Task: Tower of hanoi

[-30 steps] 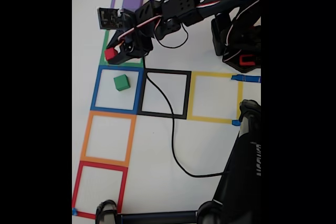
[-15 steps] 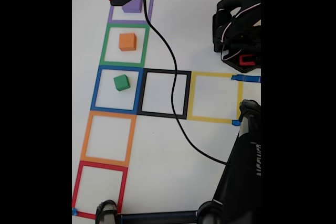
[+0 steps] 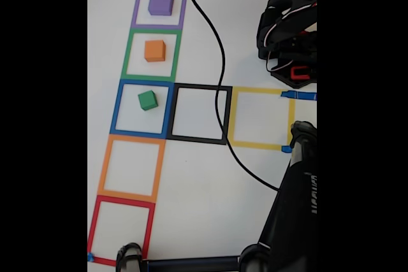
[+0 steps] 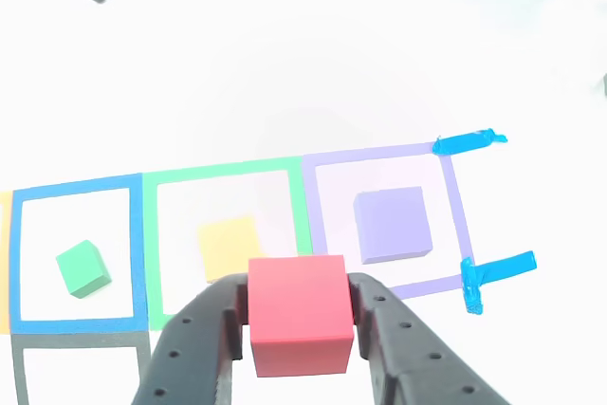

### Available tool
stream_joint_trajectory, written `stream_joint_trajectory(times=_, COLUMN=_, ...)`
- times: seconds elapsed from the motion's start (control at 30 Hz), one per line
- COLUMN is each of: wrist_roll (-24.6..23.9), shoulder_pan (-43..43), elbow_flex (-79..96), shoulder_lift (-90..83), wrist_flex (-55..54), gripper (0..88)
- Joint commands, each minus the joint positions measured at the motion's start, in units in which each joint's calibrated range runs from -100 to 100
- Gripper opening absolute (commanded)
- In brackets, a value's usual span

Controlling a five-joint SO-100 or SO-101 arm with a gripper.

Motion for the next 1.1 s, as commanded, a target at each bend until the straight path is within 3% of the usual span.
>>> stream_joint_trajectory(times=0.0, wrist_roll=0.0, shoulder_pan=4.2, elbow_flex=16.4, shoulder_lift=-5.0, wrist_flex=-13.1, gripper=1.2)
stream_joint_trajectory(times=0.37, wrist_roll=0.0, shoulder_pan=12.9, elbow_flex=61.0, shoulder_lift=-6.6, wrist_flex=-60.5, gripper=1.3)
stream_joint_trajectory(times=0.8, wrist_roll=0.0, shoulder_pan=16.8, elbow_flex=68.1, shoulder_lift=18.4, wrist_flex=-96.8, gripper=1.3)
stream_joint_trajectory(times=1.07, wrist_roll=0.0, shoulder_pan=18.8, elbow_flex=68.4, shoulder_lift=30.9, wrist_flex=-111.1, gripper=1.3)
